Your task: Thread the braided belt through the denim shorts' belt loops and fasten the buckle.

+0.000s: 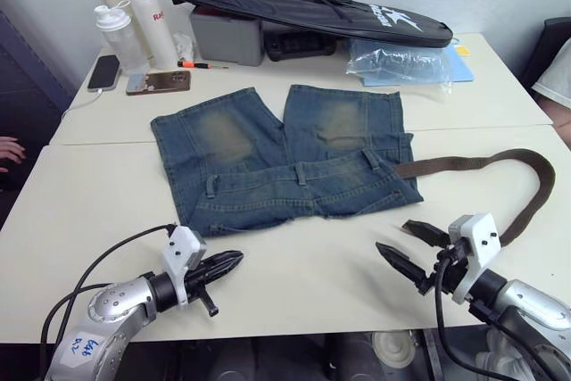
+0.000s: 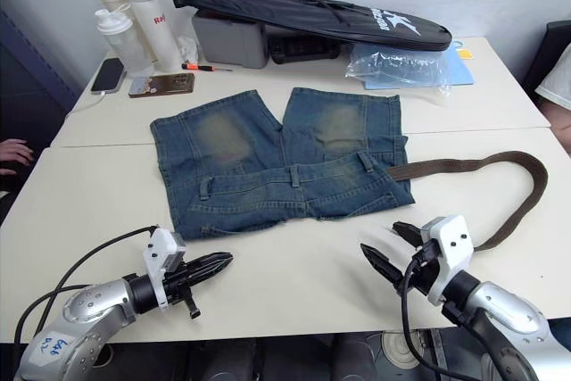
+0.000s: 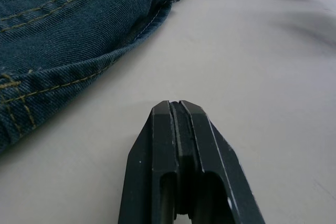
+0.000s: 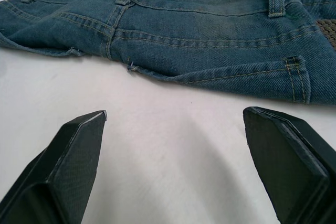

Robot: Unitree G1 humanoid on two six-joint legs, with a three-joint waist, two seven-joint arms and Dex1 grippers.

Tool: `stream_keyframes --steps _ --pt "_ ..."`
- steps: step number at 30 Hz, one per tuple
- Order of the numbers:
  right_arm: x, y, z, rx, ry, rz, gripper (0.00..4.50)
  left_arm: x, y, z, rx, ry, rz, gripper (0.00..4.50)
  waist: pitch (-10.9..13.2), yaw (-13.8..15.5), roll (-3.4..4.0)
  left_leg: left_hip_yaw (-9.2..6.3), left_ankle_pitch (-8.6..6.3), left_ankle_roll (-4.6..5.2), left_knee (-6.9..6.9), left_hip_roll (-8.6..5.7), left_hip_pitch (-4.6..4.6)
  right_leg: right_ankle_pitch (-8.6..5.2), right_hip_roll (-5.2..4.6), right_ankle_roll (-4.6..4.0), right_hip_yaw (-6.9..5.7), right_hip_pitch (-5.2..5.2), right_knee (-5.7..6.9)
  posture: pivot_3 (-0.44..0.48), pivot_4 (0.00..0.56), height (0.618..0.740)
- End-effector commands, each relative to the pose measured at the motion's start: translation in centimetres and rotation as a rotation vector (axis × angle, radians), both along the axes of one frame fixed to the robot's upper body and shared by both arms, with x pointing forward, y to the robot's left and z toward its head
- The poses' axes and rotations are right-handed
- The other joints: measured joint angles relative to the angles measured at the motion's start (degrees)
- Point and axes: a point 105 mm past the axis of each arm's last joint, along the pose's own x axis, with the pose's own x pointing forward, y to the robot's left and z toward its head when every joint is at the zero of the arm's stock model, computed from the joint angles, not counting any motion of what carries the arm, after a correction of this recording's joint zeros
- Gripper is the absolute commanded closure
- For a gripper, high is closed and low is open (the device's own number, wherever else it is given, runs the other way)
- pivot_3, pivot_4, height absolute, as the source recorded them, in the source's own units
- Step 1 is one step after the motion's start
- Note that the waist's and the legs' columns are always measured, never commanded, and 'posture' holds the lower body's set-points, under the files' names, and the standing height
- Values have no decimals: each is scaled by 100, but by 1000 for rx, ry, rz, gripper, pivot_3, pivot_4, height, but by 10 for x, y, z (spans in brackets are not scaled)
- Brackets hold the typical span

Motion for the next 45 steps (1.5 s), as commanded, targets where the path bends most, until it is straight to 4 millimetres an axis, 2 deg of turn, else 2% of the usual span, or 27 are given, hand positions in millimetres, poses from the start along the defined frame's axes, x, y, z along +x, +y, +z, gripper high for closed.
stream_keyframes --steps 1,6,15,19,23,27,29,35,38,39,42,45 --pt "1 2 5 -25 -29 33 66 4 -5 7 6 -44 -26 4500 -1 9 -1 0 0 0 0 0 0 0 0 0 0 0 0 0 150 740" --pt "1 9 4 -40 -25 63 66 11 -11 19 -26 -71 -73 4500 -6 7 -10 -1 0 -1 2 0 -1 0 0 0 3 0 1 0 150 740" --pt "-6 7 11 -53 -22 71 66 14 -23 36 -73 -55 -227 4500 -6 19 -10 1 0 0 0 0 -1 0 1 0 3 -6 9 0 150 740" --pt "-14 13 11 -66 0 101 66 20 -41 47 -77 -68 -373 4500 -8 32 -13 1 0 -1 3 0 -2 0 1 0 4 -5 9 0 150 740" --pt "-29 12 8 -156 55 128 66 28 -67 67 -104 -95 -537 4500 -10 34 -20 1 0 -1 4 -1 -4 1 2 1 5 -4 8 0 150 740" --pt "-47 2 8 -239 110 112 66 35 -89 82 -99 -128 -674 4500 -10 34 -24 2 1 -1 3 -2 -5 12 2 23 5 -4 7 0 150 740" --pt "-56 -7 11 -286 129 79 66 40 -99 89 -83 -164 -731 4500 -11 34 -30 1 1 0 2 -2 -5 38 4 69 5 -4 5 0 150 740" --pt "-64 -31 23 -326 114 -23 66 48 -115 97 -46 -233 -828 4500 -11 11 -39 3 0 0 3 -2 -6 29 4 53 10 -3 -8 0 150 740" --pt "-65 -39 25 -343 116 -40 0 53 -116 95 -16 -257 -831 3527 -11 15 -40 2 0 1 0 -2 -6 29 5 52 10 -3 -9 0 150 740" --pt "-65 -40 25 -344 114 -44 0 54 -117 94 -8 -263 -834 3028 -11 17 -40 2 -1 2 0 -2 -6 29 5 52 10 -4 -10 0 150 740" --pt "-53 -64 31 -429 77 -129 0 55 -116 93 16 -267 -846 1704 -10 15 -40 3 -1 2 4 -3 -9 29 5 52 11 -3 -13 0 150 740" --pt "-38 -80 32 -494 60 -173 0 55 -116 91 37 -271 -844 154 -10 17 -41 4 -1 2 7 -5 -10 28 5 51 16 1 -27 0 150 740"
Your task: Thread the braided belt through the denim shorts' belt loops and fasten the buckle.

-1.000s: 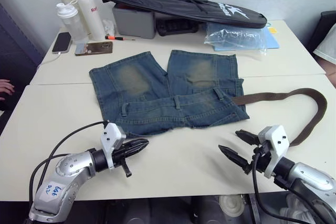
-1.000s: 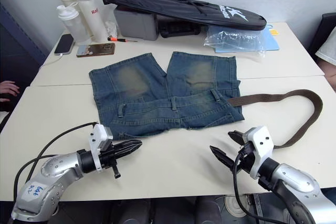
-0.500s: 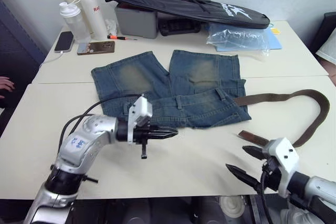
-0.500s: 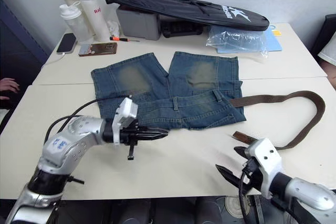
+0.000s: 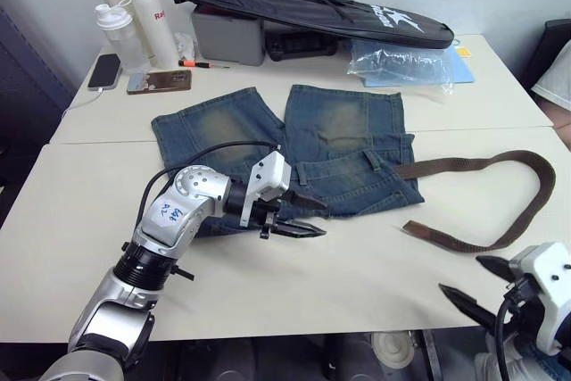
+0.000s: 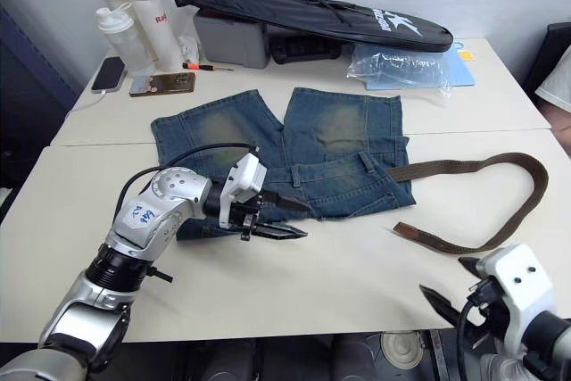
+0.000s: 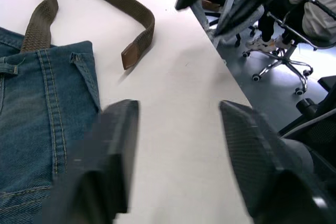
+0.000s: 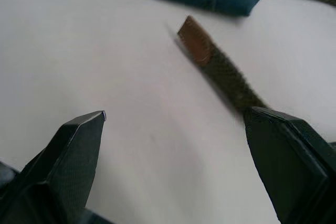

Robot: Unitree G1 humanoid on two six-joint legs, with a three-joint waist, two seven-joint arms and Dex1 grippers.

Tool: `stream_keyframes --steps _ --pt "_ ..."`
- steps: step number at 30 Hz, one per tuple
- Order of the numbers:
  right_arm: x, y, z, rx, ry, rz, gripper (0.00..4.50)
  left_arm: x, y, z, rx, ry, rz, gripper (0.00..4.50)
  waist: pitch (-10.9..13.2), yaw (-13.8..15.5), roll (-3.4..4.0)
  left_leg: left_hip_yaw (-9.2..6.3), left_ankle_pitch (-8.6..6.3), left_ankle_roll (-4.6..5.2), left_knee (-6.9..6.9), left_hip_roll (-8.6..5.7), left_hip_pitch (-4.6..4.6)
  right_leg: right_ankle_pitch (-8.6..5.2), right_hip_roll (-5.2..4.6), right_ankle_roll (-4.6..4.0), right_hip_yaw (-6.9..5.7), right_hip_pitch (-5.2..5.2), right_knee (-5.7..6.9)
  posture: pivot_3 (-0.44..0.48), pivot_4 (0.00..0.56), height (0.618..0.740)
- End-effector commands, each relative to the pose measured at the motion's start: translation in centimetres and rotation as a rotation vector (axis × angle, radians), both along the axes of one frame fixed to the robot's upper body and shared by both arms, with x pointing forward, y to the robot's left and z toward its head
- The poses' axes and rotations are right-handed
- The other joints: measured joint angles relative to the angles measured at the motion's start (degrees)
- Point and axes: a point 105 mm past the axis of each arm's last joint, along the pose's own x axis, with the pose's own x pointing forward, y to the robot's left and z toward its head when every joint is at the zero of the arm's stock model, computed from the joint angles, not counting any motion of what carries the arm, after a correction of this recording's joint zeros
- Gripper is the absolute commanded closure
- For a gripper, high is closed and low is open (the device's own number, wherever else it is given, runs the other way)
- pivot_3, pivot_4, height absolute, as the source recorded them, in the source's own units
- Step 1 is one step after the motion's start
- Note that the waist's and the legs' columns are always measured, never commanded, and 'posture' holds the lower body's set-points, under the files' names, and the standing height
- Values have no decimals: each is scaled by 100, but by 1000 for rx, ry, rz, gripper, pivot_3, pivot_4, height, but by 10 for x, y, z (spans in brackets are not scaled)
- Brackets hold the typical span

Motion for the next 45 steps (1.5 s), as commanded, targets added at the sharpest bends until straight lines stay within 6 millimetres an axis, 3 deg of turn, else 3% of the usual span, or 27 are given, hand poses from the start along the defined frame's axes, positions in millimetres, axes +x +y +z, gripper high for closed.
stream_keyframes --steps 1,5,11,14,21,25,28,30,35,42,45 --pt "16 -14 6 -84 -45 -14 0 -2 -1 3 20 -47 -12 44 1 0 -1 0 0 0 1 0 1 0 0 0 0 2 -1 0 150 740" --pt "38 -22 -8 -85 7 33 0 0 0 -1 43 -55 30 44 3 -4 -4 1 1 1 -1 0 1 2 0 2 0 2 -2 0 150 740" --pt "55 -34 -32 -102 114 54 0 2 4 0 28 -70 105 44 2 1 -1 2 3 4 0 -2 2 22 0 41 -1 2 2 0 150 740" --pt "58 -34 -37 -106 145 93 912 3 7 0 15 -65 157 0 1 1 -1 4 3 4 -2 -1 4 29 0 53 0 1 5 0 150 740" --pt "66 -16 -30 -61 118 216 4424 7 5 4 -59 -11 229 0 1 3 0 5 5 1 1 -1 6 36 0 66 0 2 8 0 150 740" --pt "75 16 29 205 -9 318 4474 6 -9 18 -182 89 197 0 2 3 9 5 9 -6 5 -2 4 40 0 73 1 2 9 0 150 740" --pt "72 30 51 300 -20 382 4474 7 -21 26 -251 155 194 0 3 6 10 5 9 -7 8 -2 4 42 0 75 1 2 9 0 150 740" --pt "67 45 63 352 -17 453 4474 5 -39 31 -330 306 164 0 3 24 8 4 9 -6 7 -1 5 42 1 75 0 4 10 0 150 740" --pt "59 63 71 358 2 522 4474 9 -74 51 -483 464 125 0 3 79 7 3 8 -4 8 -2 4 42 1 75 -2 10 4 0 150 740" --pt "50 62 72 355 30 508 4474 13 -93 70 -544 598 88 0 7 145 1 4 2 6 36 -5 -2 50 0 80 0 25 -14 0 150 740" --pt "50 57 71 344 23 476 4500 8 -94 75 -535 610 44 778 7 144 0 4 2 6 37 -5 -3 50 0 80 -1 25 -16 0 150 740"
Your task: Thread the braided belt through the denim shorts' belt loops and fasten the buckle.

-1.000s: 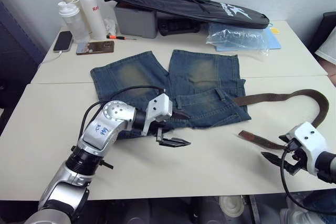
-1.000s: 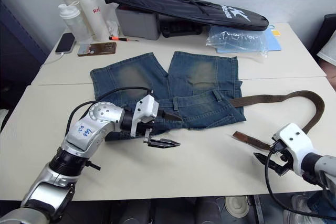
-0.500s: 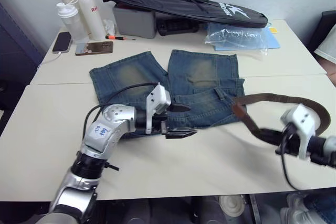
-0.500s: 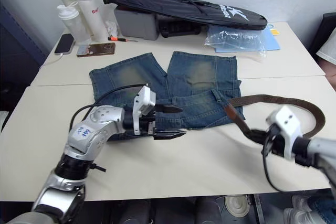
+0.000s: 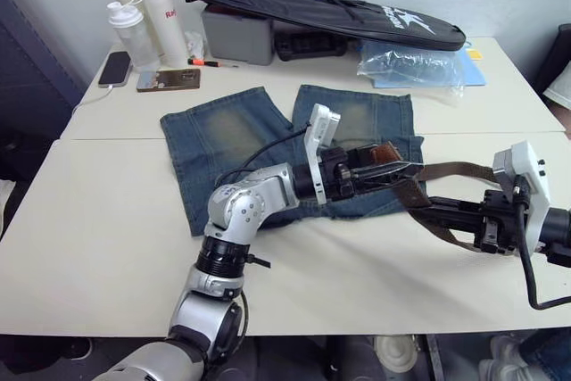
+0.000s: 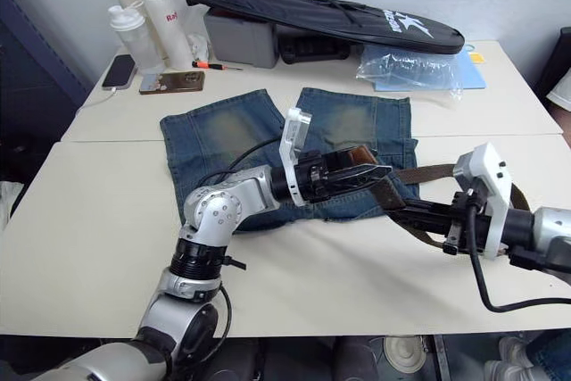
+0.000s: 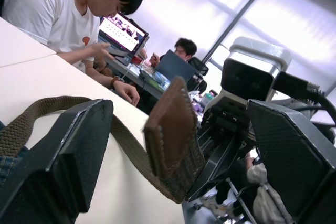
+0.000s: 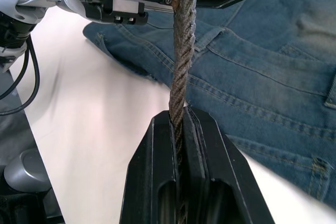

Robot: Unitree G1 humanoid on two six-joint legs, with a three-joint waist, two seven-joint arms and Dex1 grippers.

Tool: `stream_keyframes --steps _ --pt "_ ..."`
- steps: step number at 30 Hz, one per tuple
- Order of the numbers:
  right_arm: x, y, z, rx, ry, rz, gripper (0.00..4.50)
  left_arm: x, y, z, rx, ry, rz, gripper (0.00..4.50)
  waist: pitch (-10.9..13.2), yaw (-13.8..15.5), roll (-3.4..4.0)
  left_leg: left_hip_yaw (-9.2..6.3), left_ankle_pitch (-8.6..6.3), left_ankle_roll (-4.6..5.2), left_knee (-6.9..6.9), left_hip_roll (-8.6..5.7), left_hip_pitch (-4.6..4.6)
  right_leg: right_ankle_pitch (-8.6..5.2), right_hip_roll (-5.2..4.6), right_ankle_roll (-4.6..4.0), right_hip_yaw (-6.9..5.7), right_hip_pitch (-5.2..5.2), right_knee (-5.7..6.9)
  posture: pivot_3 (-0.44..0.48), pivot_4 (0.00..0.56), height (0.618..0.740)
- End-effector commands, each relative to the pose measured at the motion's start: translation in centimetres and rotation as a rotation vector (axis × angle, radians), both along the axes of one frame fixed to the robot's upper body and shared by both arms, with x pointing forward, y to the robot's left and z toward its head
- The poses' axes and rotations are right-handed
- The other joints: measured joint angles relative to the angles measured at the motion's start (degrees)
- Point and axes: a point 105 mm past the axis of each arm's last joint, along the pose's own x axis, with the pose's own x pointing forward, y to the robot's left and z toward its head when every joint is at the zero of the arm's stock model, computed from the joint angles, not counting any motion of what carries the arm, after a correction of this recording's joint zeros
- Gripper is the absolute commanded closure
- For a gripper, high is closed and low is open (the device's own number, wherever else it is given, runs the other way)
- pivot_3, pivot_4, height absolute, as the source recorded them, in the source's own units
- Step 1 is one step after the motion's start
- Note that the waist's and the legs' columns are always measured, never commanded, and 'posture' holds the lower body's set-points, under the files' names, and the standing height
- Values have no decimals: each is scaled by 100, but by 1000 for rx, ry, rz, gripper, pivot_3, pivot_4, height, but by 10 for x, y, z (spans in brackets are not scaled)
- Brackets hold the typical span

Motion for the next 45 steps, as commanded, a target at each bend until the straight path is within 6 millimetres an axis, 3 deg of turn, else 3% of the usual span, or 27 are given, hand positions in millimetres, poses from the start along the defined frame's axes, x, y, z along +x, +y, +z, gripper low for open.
stream_keyframes --steps 1,7,8,13,14,17,22,26,28,30,34,36,39,45 --pt "-3 -3 11 -20 -55 -20 4500 -14 -2 17 -36 -35 -90 1322 0 -1 0 0 0 0 0 0 1 0 0 0 0 0 0 0 150 740" --pt "-1 -9 10 -29 -69 -77 4500 -26 -5 14 -19 -45 -156 4155 0 2 0 0 0 0 0 0 1 -2 0 -5 0 0 0 0 150 740" --pt "0 -11 10 -34 -72 -92 4500 -26 -6 14 -20 -47 -157 4420 0 3 0 0 0 0 0 0 0 -2 0 -5 0 0 -1 0 150 740" --pt "5 -26 11 -28 -74 -198 4500 -21 -14 15 -18 -23 -139 4420 1 10 -2 0 0 0 2 0 -1 -8 0 -16 0 0 -2 0 150 740" --pt "4 -27 11 -22 -72 -209 3650 -18 -16 16 -18 -10 -128 4500 2 19 -3 0 0 0 2 0 -1 -10 0 -20 0 0 -3 0 150 740" --pt "0 -36 23 -5 -146 -281 2328 -12 -23 17 -18 49 -104 4500 8 27 -13 0 -1 0 3 -2 -4 -10 -1 -21 0 2 -10 0 150 740" --pt "-17 -57 63 146 -290 -419 34 5 -30 21 -43 188 -49 4500 17 19 -15 1 -2 3 1 -3 -4 -6 -1 -23 0 6 -25 0 150 740" --pt "-35 -44 67 273 -263 -409 10 10 -36 25 -65 271 -49 4500 20 12 -20 0 -13 23 -6 -2 -3 -6 0 -23 -1 7 -28 0 150 740" --pt "-44 -21 55 360 -193 -354 10 10 -40 28 -72 297 -64 4500 23 32 -25 1 -13 23 -12 -3 -2 -6 0 -25 -1 9 -34 0 150 740" --pt "-48 3 38 555 -118 -355 10 4 -43 28 -60 288 -92 4500 22 20 -26 0 -13 24 -20 -3 -2 -6 0 -24 -5 11 -40 0 150 740" --pt "-47 28 10 691 12 -396 10 1 -43 29 -73 319 -114 4500 20 -21 -10 4 -16 16 -20 -10 0 -2 -5 -16 4 15 -50 0 150 740" --pt "-42 40 -16 744 103 -435 10 -6 -42 29 -67 325 -154 4500 15 -23 -4 4 -17 18 -14 -10 -1 -11 -5 -36 6 18 -52 0 150 740" --pt "-29 44 -31 869 129 -507 10 -12 -41 28 -54 329 -182 4500 -1 -29 22 -1 -17 20 -18 -8 3 -32 -2 -78 3 18 -47 0 150 740" --pt "-6 38 -32 1130 60 -559 10 -10 -38 27 -45 338 -167 4500 -5 -19 25 -3 -17 20 -22 -8 2 -32 -2 -79 1 19 -49 0 150 740"
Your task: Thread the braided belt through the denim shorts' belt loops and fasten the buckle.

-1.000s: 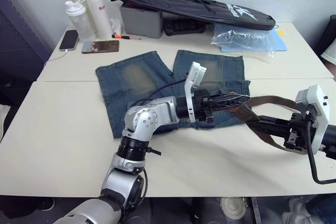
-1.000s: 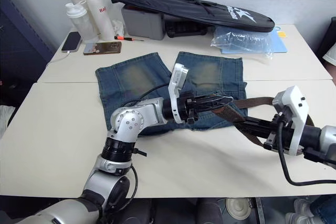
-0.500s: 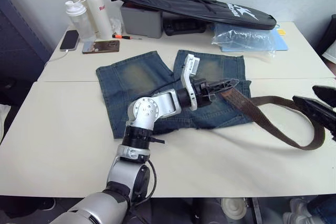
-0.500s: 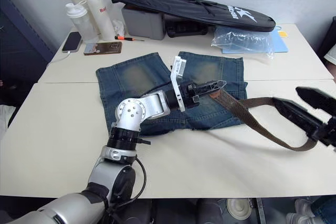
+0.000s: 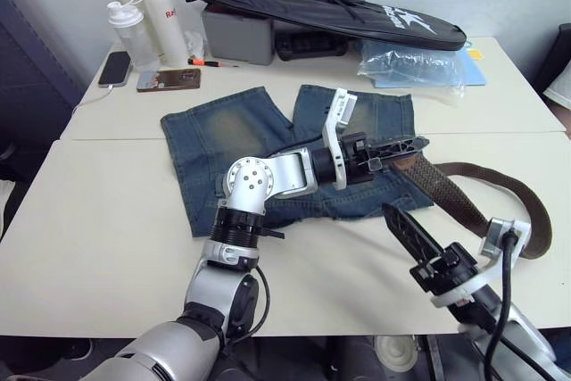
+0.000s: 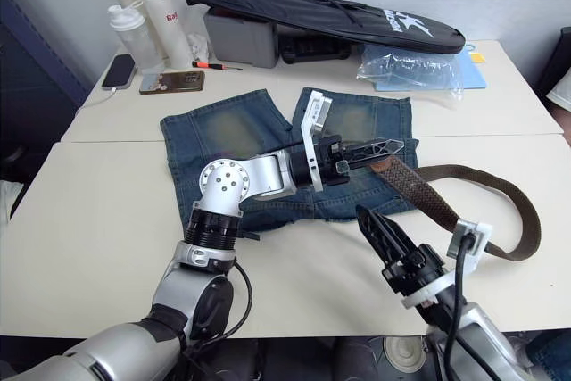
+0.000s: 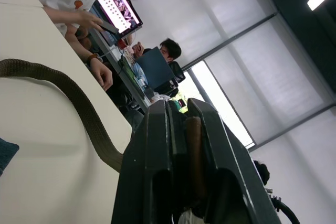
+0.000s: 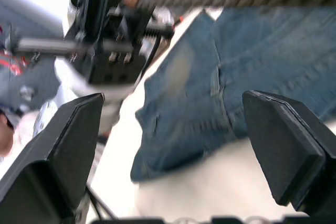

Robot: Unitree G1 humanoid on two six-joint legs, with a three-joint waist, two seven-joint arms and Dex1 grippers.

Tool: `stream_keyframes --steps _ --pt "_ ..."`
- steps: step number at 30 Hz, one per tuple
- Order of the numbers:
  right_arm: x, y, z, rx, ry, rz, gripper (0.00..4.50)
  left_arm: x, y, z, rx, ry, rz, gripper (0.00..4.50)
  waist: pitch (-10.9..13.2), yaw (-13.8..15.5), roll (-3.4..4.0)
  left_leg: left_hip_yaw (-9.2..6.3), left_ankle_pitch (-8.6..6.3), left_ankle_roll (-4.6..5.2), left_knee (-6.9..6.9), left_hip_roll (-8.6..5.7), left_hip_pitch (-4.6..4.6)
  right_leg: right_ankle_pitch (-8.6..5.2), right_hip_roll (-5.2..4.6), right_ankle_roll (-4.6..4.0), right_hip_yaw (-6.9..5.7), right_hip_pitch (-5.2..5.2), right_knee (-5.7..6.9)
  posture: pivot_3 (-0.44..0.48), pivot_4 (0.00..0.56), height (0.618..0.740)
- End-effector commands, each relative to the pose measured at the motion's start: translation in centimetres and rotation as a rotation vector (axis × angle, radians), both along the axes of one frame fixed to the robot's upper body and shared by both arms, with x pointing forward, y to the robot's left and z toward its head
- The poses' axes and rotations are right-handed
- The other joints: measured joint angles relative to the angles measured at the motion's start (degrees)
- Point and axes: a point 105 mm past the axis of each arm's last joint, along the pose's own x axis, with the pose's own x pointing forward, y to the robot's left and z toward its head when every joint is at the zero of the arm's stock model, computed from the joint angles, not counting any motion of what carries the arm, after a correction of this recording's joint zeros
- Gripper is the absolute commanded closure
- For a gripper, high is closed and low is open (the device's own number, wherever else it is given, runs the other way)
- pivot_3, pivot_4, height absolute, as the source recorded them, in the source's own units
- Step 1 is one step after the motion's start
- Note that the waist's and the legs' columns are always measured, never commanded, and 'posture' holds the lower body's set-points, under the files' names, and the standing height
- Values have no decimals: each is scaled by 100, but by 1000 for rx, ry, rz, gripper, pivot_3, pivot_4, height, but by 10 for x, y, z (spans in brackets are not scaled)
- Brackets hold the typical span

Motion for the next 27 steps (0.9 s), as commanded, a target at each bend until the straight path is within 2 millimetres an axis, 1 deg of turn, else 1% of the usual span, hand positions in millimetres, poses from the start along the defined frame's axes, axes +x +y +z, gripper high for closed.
stream_keyframes --steps 1,4,7,11,15,20,22,23,24,25,27 --pt "11 -9 7 124 -103 -75 10 -21 -18 17 -100 5 -75 4500 -2 -1 3 0 0 0 -1 0 1 1 1 1 -1 0 2 0 150 740" --pt "16 -14 9 189 -154 -110 10 -20 -18 16 -96 9 -64 4500 -2 -9 4 -1 1 -1 -4 0 2 4 1 8 -1 -1 3 0 150 740" --pt "19 -19 9 213 -188 -149 10 -18 -17 15 -90 10 -51 4500 -3 -12 6 0 1 -1 -8 0 1 12 1 21 -1 -1 8 0 150 740" --pt "14 -28 12 284 -238 -203 10 -12 -17 12 -77 15 -17 4500 -3 -11 6 0 1 -1 -9 1 2 11 1 21 -3 -1 3 0 150 740" --pt "10 -37 14 343 -274 -265 10 -10 -16 10 -75 15 -8 4500 -3 -14 6 0 1 -1 -10 1 3 11 1 20 -3 -1 2 0 150 740" --pt "10 -33 13 345 -277 -250 10 -12 -20 7 -49 2 -16 4500 -3 -11 7 0 1 -1 -14 1 3 9 1 17 -3 -2 1 0 150 740" --pt "10 -34 13 350 -277 -253 510 -13 -21 7 -50 3 -18 4500 -3 -11 7 0 1 -2 -15 1 2 9 1 18 -3 -2 1 0 150 740" --pt "11 -35 12 351 -276 -255 1034 -13 -22 6 -49 5 -18 4500 -3 -11 7 0 1 -2 -17 1 1 9 1 18 -4 -2 1 0 150 740" --pt "12 -35 11 353 -272 -254 1404 -13 -22 6 -47 6 -18 4500 -3 -11 7 0 1 -2 -17 1 1 9 1 18 -4 -2 1 0 150 740" --pt "12 -34 10 349 -267 -252 1576 -12 -22 5 -46 7 -17 4500 -3 -11 7 0 1 -2 -17 0 1 9 1 18 -4 -2 0 0 150 740" --pt "14 -34 9 342 -262 -250 2422 -12 -22 5 -44 8 -17 4500 -3 -11 7 0 1 -2 -17 1 1 9 1 17 -4 -2 -4 0 150 740"
